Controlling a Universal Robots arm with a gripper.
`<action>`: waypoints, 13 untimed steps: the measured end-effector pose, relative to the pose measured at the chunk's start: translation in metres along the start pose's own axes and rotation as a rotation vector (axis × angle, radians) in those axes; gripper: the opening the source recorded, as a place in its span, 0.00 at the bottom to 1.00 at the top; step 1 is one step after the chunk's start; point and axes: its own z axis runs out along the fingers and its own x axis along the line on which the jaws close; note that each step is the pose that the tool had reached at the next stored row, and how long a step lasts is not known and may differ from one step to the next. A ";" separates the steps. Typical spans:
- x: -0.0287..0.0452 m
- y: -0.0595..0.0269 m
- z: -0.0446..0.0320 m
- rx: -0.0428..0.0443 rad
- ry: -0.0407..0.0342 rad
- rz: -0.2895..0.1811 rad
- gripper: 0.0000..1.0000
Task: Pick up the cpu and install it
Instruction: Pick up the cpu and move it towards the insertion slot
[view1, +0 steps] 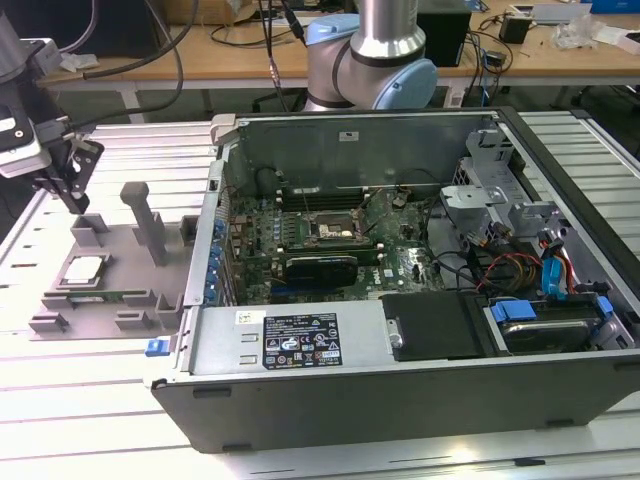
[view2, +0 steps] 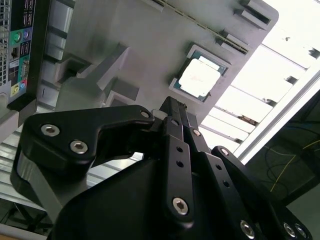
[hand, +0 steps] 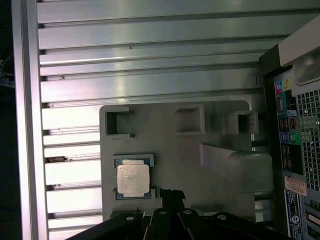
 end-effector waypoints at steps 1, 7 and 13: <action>0.0000 0.0000 0.0000 0.0000 0.0000 0.000 0.11; 0.0050 -0.0005 0.0032 -0.0001 -0.0003 0.000 0.11; 0.0162 -0.0019 0.0157 -0.0001 -0.0009 0.000 0.11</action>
